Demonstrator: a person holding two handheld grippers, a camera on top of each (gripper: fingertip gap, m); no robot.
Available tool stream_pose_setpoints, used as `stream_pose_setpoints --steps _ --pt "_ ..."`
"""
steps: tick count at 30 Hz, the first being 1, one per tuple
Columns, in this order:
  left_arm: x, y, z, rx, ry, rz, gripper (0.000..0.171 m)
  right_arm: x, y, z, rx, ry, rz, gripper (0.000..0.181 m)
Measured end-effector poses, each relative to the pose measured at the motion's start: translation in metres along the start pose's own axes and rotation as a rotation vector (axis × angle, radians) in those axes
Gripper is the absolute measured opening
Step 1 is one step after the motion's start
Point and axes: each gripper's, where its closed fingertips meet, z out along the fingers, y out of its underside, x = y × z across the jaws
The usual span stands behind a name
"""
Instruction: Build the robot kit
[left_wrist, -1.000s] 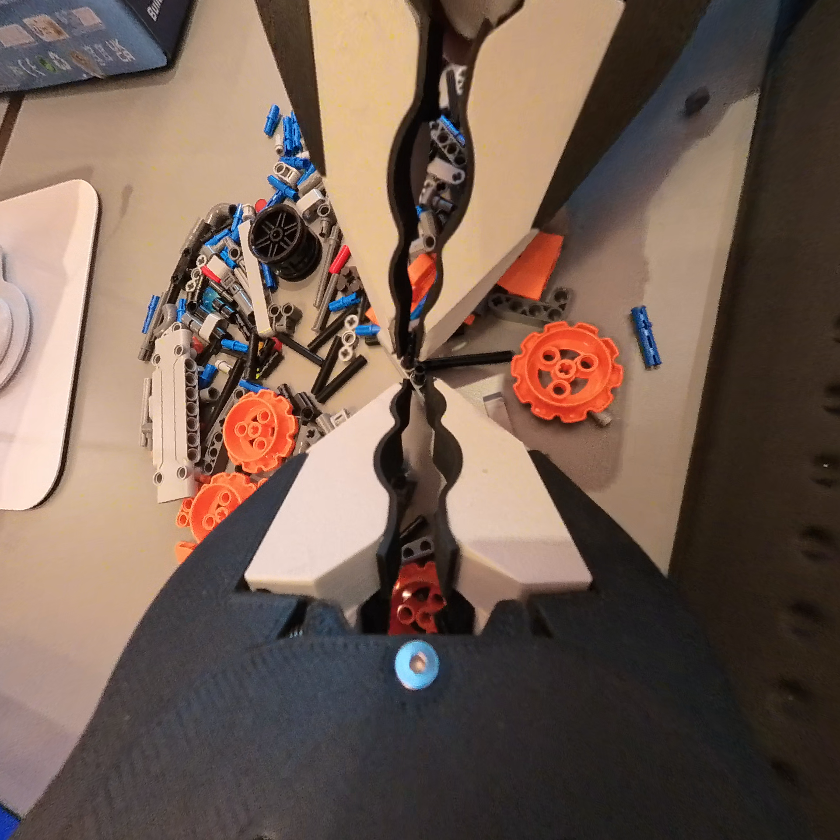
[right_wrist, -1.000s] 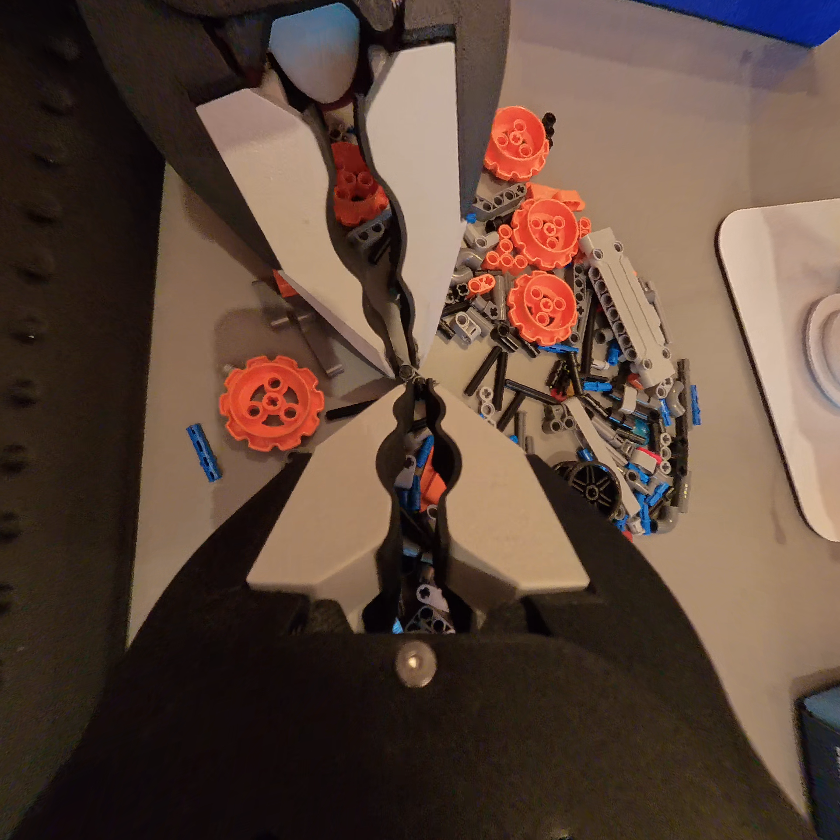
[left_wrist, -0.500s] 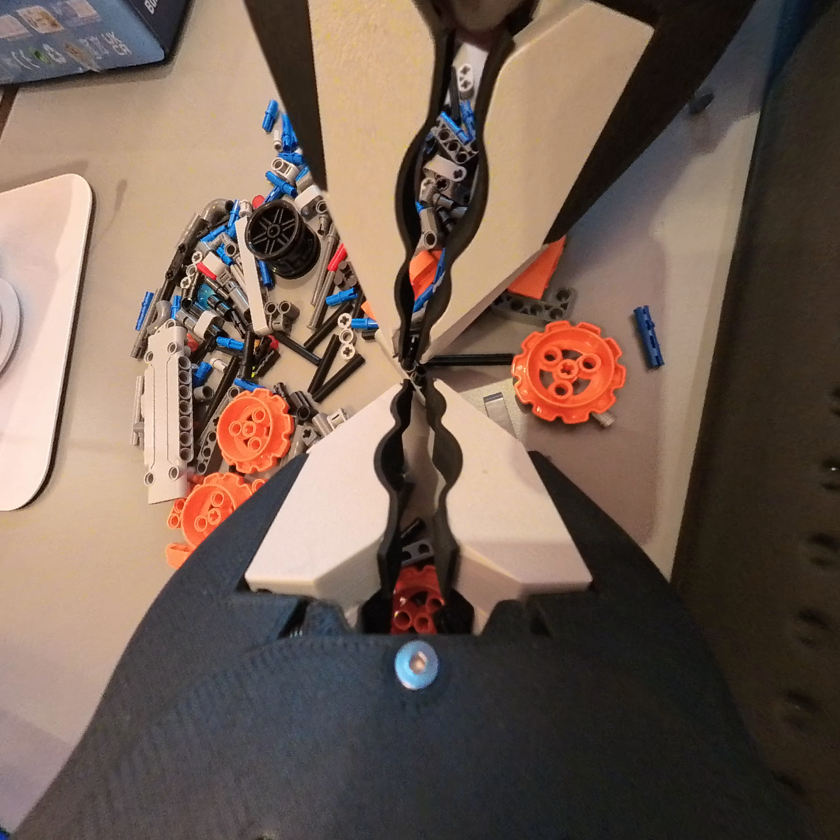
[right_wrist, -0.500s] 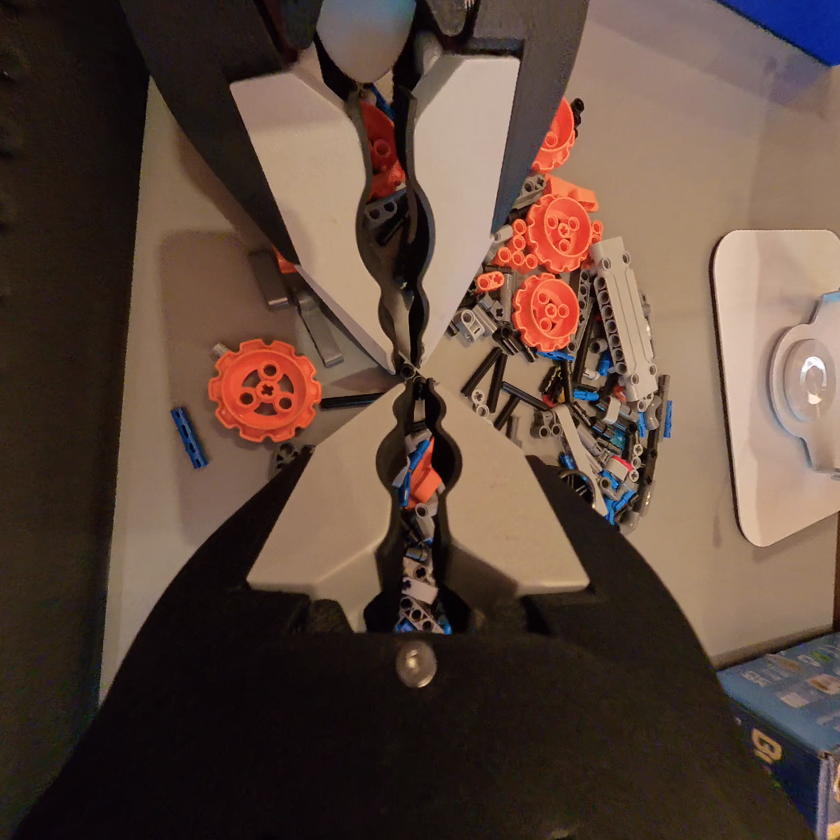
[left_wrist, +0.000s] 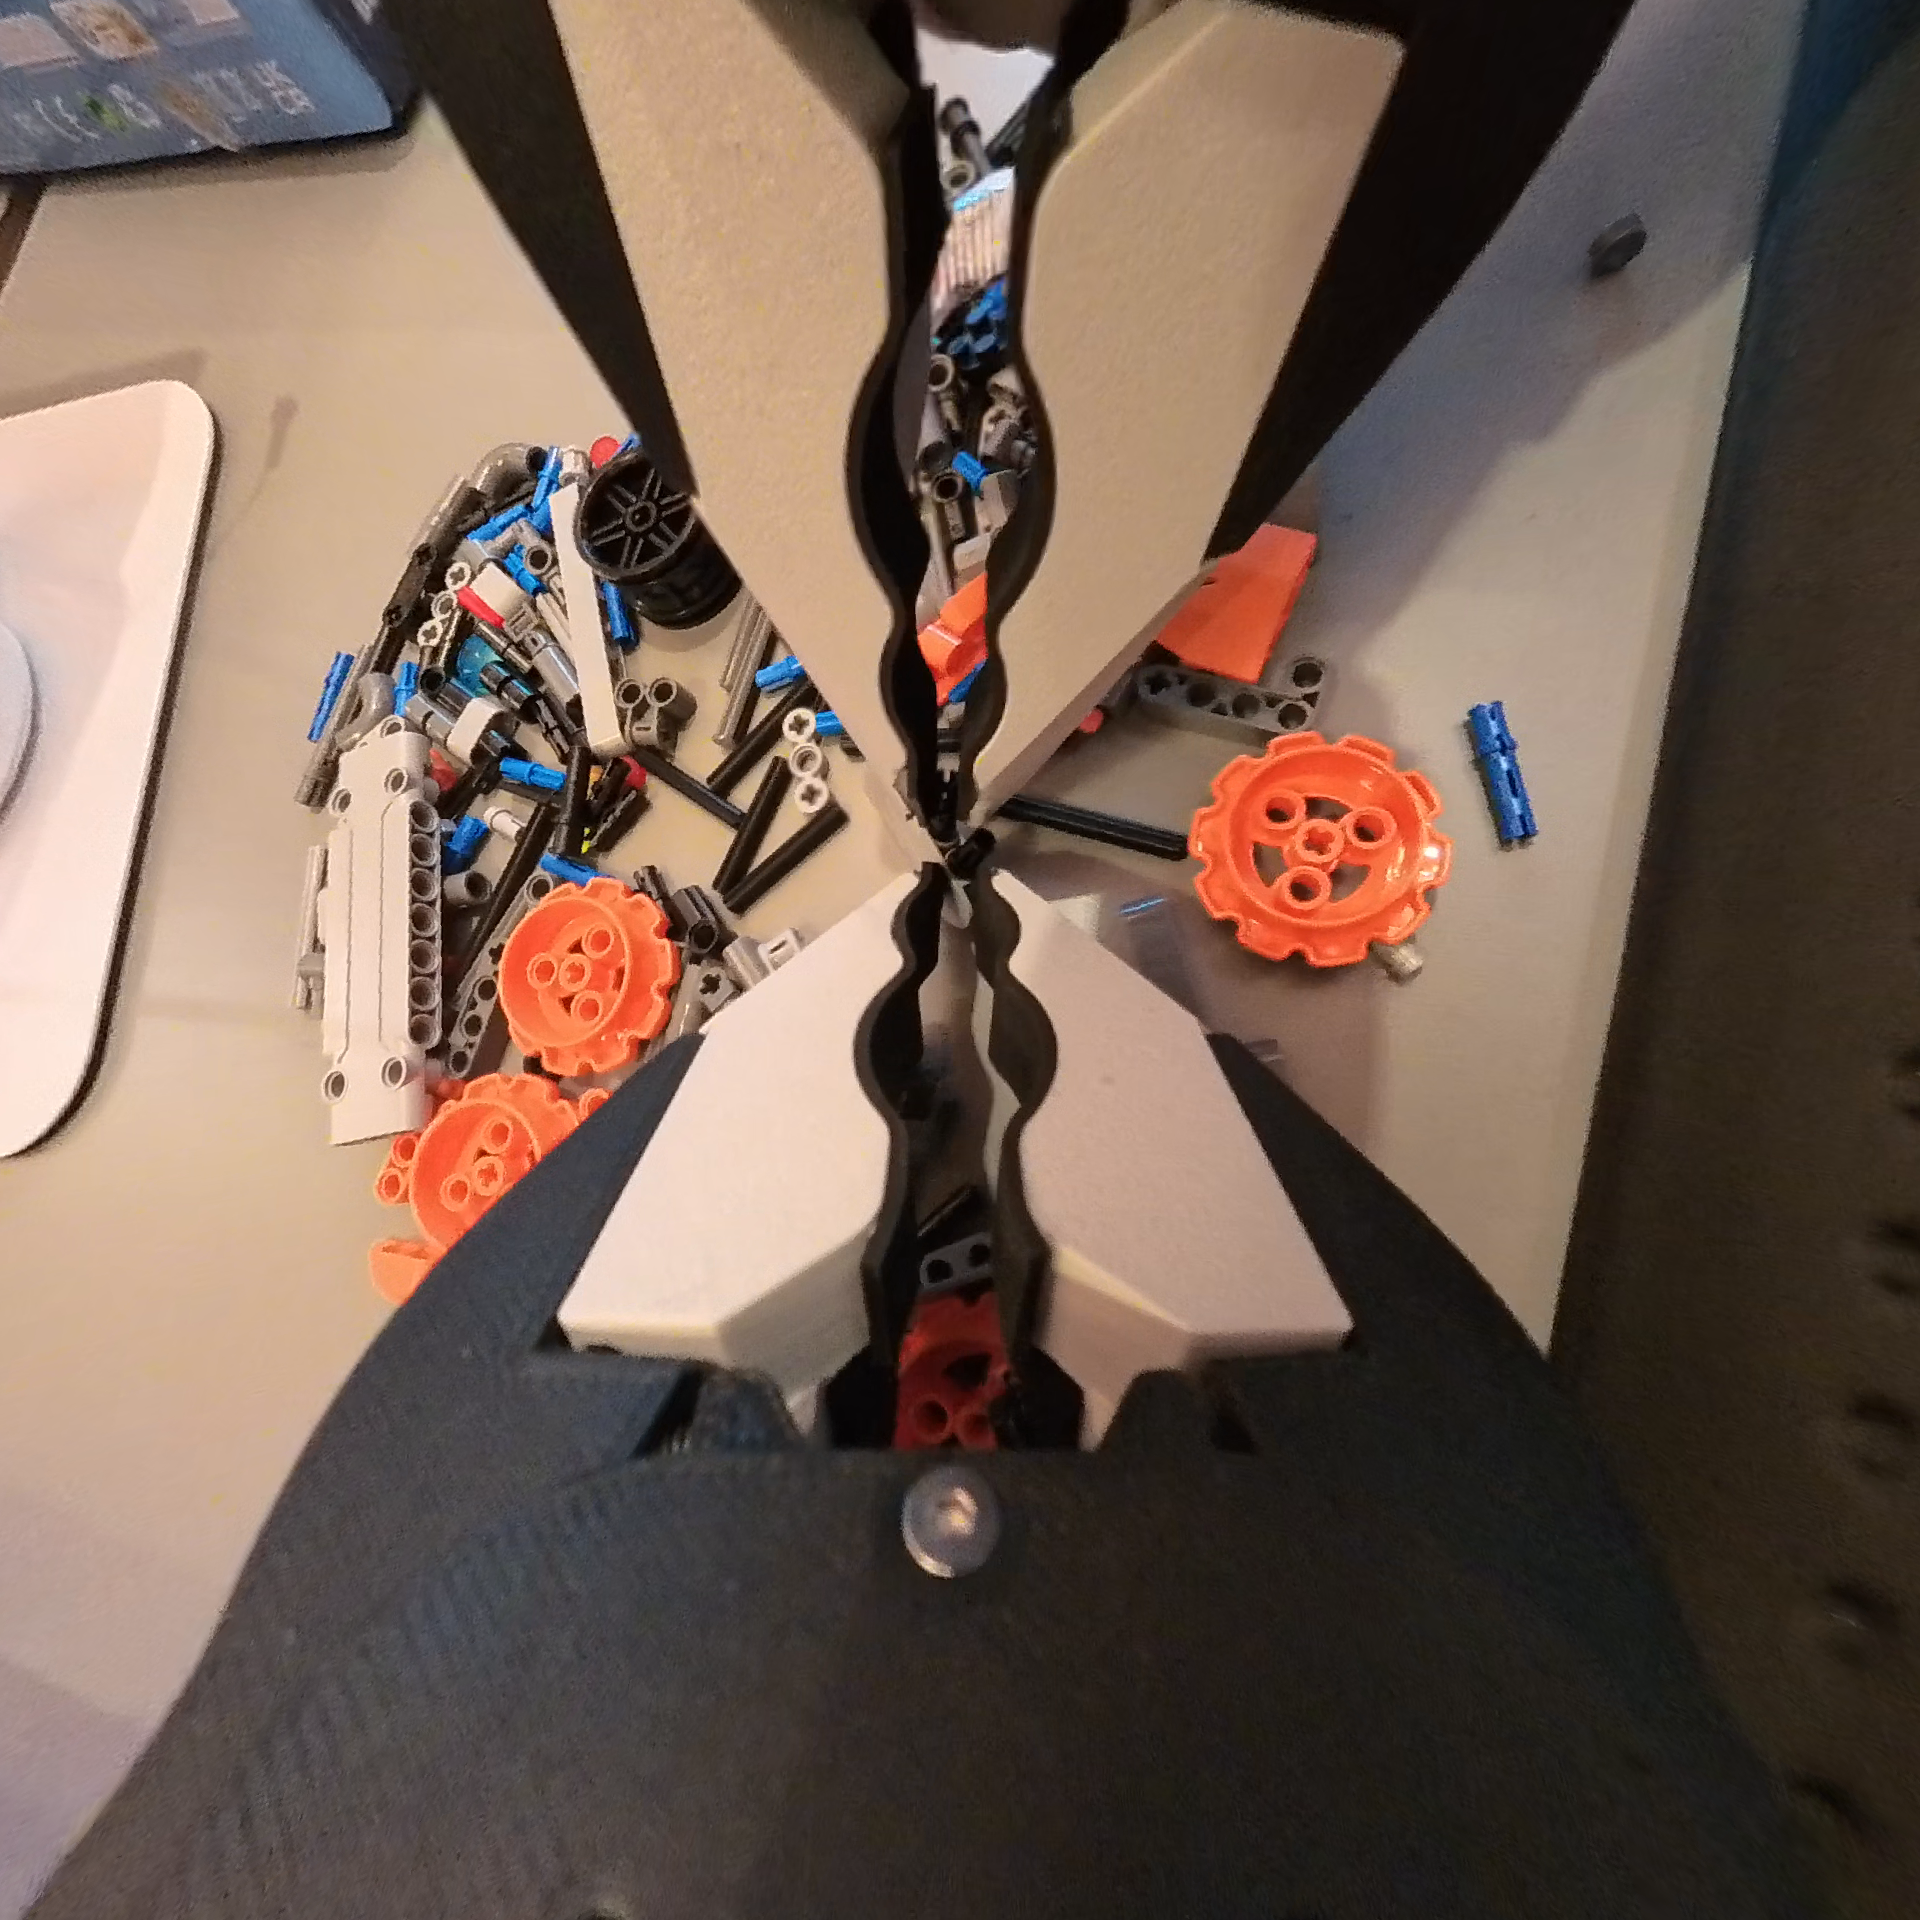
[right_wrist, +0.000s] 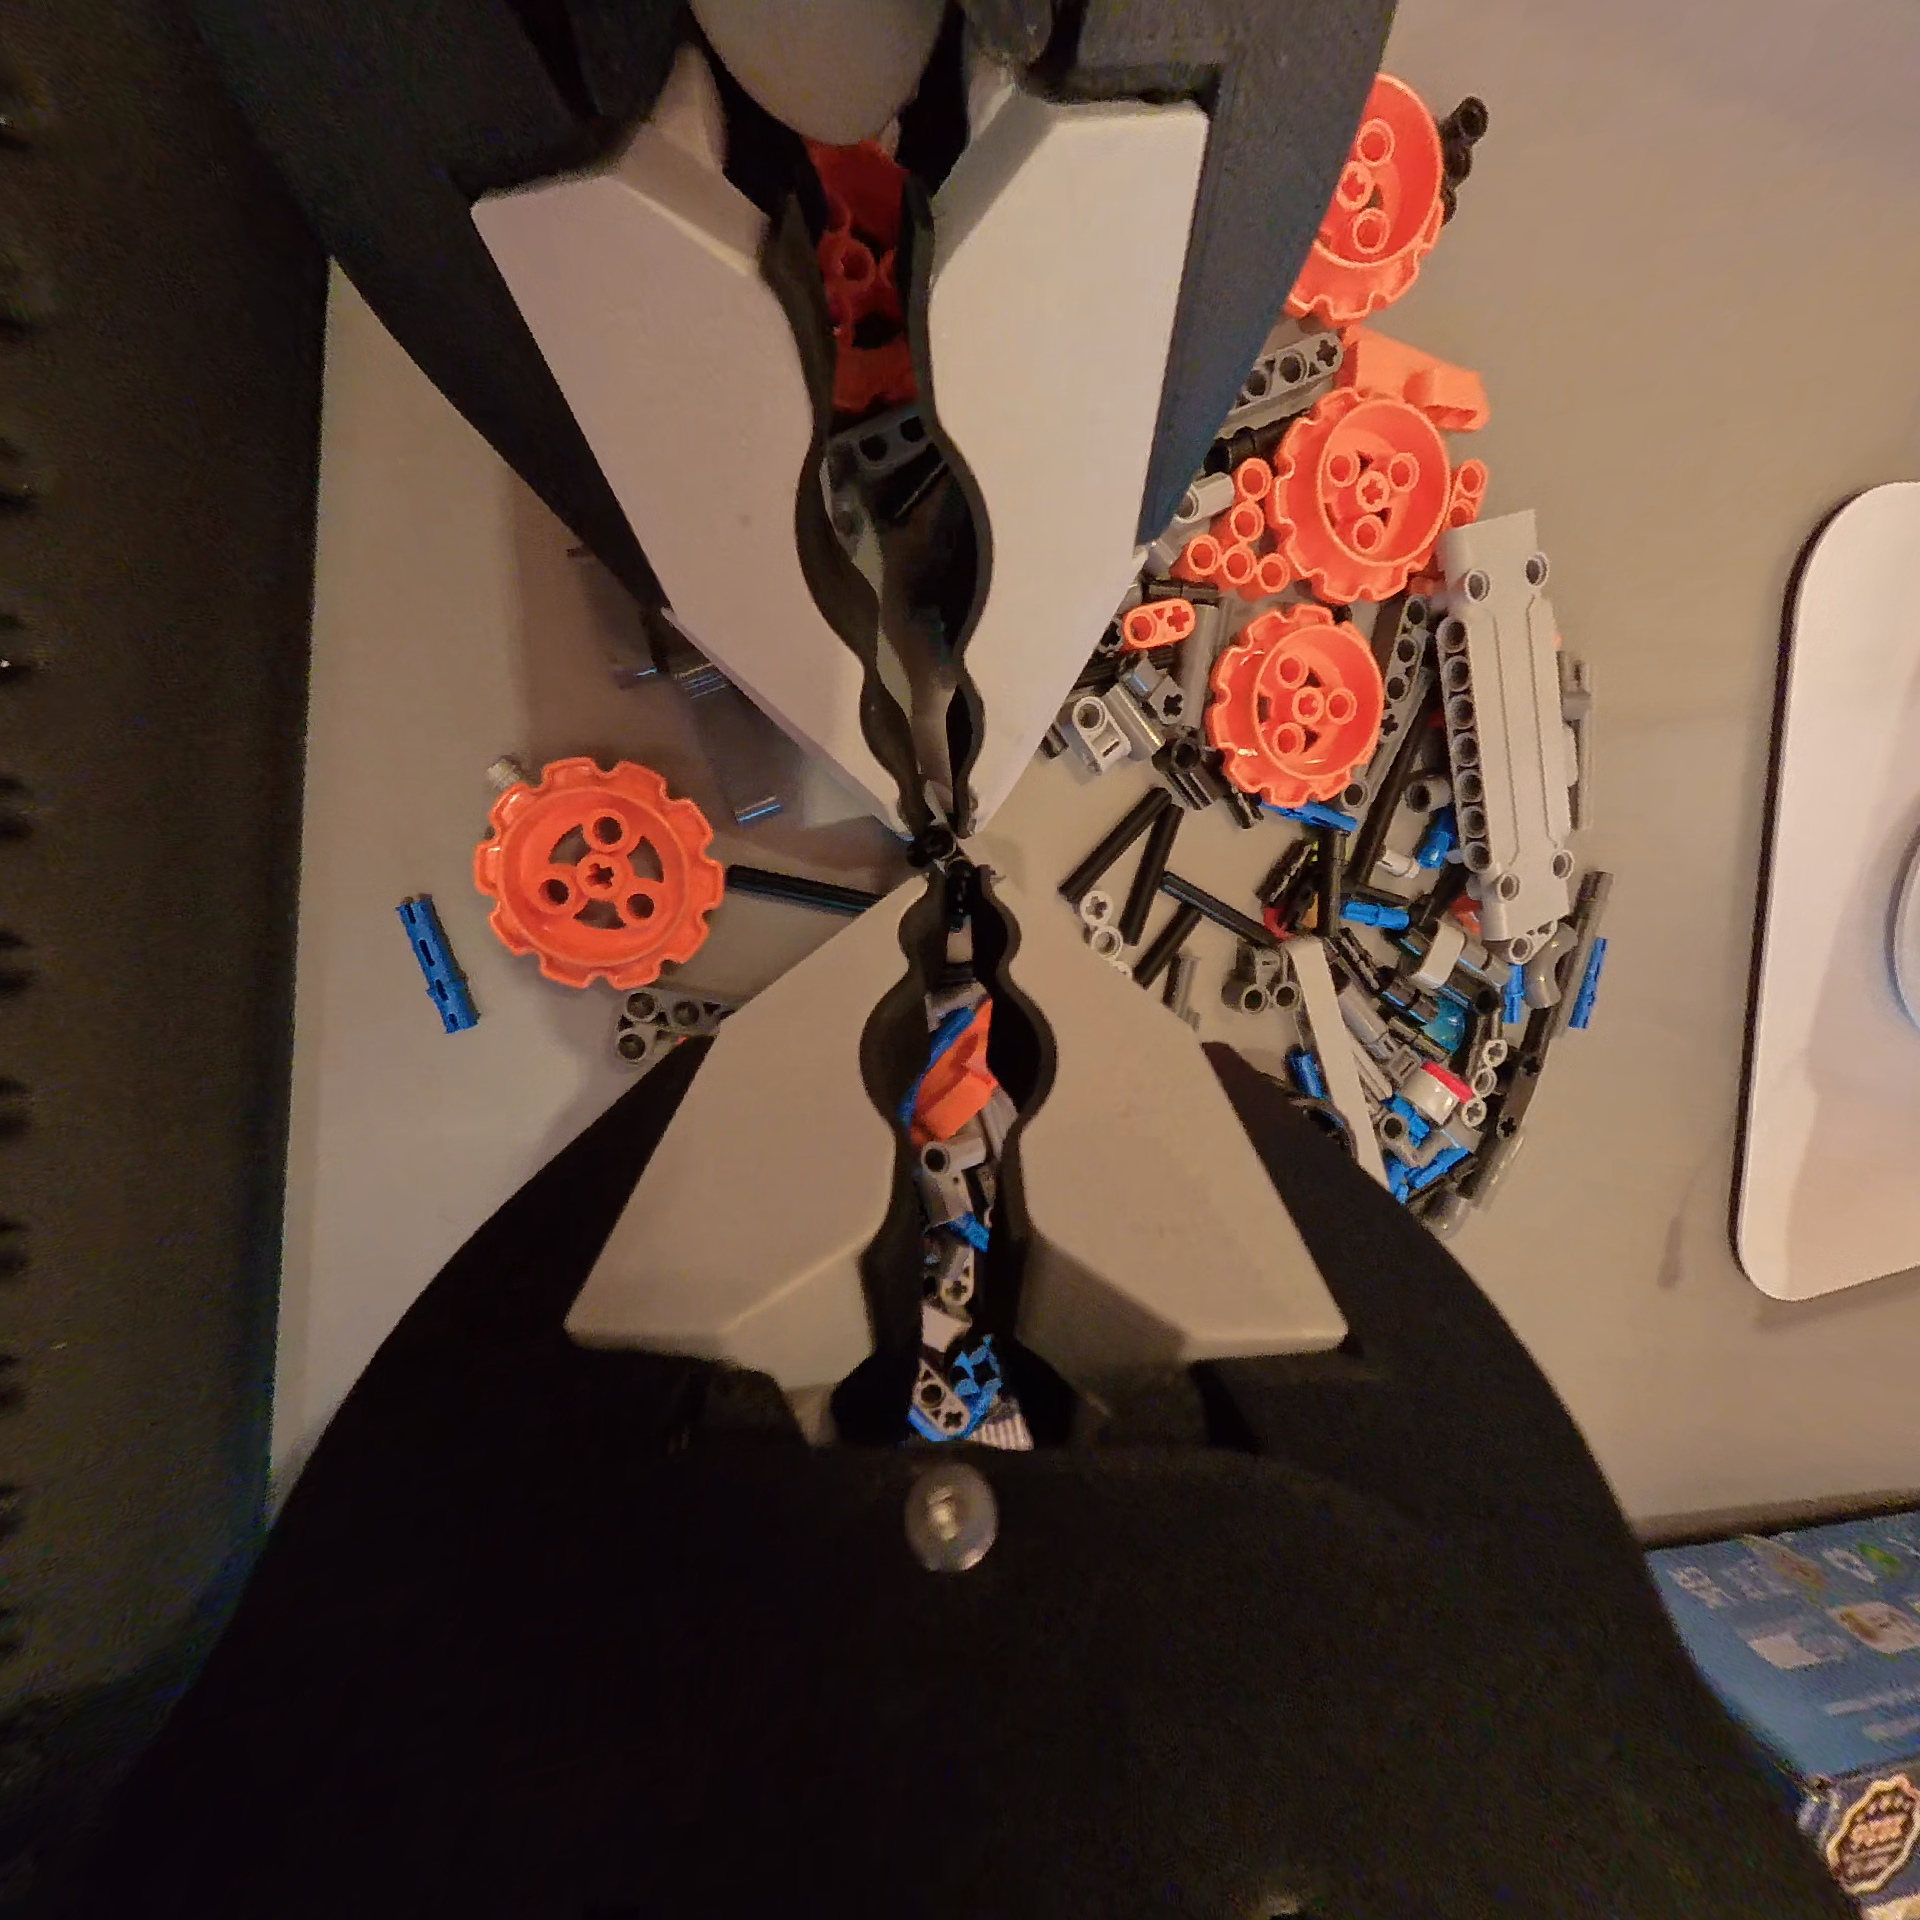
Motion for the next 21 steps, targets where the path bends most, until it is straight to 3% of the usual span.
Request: stream_pose_setpoints --steps 16,19,21 --pt "-0.012 -0.006 -0.004 0.094 0.083 -0.229 0.0 0.014 0.0 -0.002 0.075 0.001 0.029 0.002" --pt "-0.01 -0.024 -0.012 0.19 0.123 -0.271 0.0 0.011 0.006 0.008 0.021 0.052 -0.018 0.002" --pt "-0.019 -0.005 -0.006 0.09 0.048 -0.242 0.0 0.007 -0.003 0.006 0.064 0.034 -0.019 0.002"
